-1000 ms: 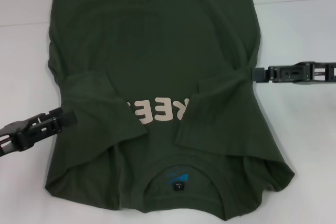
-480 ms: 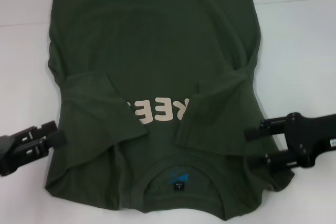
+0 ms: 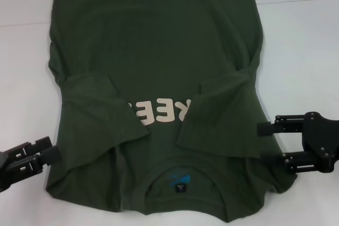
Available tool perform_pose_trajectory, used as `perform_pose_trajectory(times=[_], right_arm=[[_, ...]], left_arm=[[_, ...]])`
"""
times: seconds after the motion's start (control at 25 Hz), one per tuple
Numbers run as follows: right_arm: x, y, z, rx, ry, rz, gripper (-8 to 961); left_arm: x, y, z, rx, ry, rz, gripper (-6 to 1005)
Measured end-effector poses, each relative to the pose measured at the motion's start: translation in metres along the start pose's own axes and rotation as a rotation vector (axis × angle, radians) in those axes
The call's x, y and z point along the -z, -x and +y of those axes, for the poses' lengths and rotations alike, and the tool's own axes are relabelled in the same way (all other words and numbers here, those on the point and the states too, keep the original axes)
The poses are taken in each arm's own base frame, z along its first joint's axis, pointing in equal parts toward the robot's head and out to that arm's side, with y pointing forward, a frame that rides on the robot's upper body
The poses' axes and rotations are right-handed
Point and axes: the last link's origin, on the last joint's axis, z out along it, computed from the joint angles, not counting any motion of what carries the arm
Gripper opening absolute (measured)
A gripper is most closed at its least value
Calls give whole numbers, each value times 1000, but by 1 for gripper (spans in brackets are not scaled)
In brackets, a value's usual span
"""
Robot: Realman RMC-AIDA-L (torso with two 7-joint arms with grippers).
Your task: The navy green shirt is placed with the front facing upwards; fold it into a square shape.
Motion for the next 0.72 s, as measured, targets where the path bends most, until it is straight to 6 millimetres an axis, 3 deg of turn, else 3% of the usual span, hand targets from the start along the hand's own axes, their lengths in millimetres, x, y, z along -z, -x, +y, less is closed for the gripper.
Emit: perform_pose_trajectory(times=[0.28,0.72], right_arm=[[-3,3,-4,-112,45,-39,760],[-7,9,-7,-127,27,-91,764]], left_arm=[[2,1,-1,14,-10,10,768],[5,4,-1,34,-23,7,768]])
